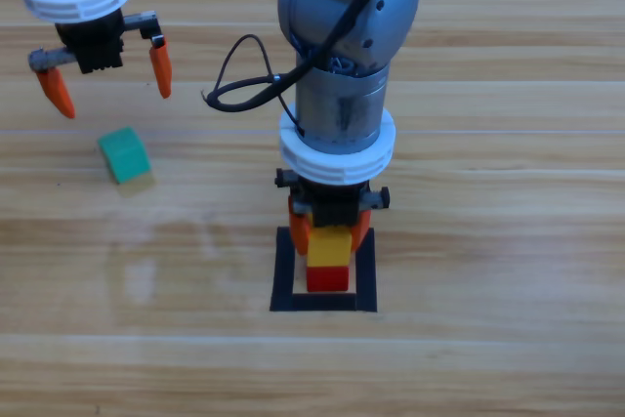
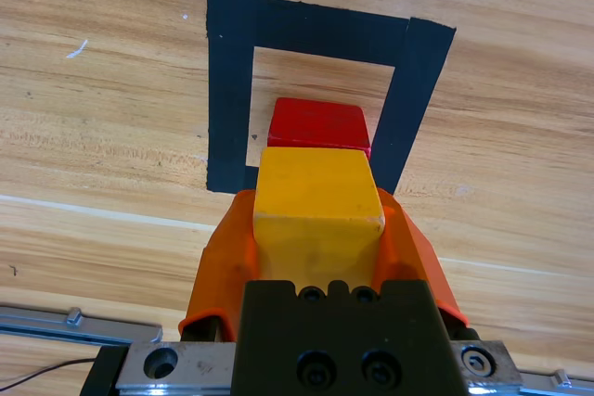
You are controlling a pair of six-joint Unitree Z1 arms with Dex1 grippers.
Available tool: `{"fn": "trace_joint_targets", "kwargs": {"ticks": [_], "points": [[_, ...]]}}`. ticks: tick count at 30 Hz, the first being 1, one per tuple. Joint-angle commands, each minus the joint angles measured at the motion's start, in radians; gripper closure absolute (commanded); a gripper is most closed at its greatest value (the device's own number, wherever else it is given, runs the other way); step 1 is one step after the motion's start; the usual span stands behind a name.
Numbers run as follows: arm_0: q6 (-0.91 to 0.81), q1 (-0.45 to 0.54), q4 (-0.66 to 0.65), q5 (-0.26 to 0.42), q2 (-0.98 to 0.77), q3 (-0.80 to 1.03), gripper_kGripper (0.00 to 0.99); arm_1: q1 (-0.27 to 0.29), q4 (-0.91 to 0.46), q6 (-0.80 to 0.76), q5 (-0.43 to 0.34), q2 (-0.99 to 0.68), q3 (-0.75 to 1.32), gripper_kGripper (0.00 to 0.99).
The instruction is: Stack the blocks in the rectangular block: red at the bottom, yellow in the middle, green on top
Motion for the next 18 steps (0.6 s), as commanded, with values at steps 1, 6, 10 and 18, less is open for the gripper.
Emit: {"fn": "trace_joint_targets", "kwargs": {"ticks": [1,6,10,18], "points": [[-0.014,-0.001,0.011,0.032,0.042,-0.004,0.0,0.02,0.022,0.011,-0.02,0.064,-0.007,0.99],[-0.014,0.022,0.01,0.036,0.053,-0.002,0.0,0.02,0.026,0.01,-0.025,0.075,-0.022,0.264],[-0.02,0.031,0.011,0.029,0.056,0.001,0.0,0.02,0.051,0.01,-0.058,0.056,-0.056,0.0],[-0.029,0.031,0.007,0.022,0.074,0.015,0.0,0.03,0.052,-0.038,-0.124,-0.09,-0.055,0.0]]}}
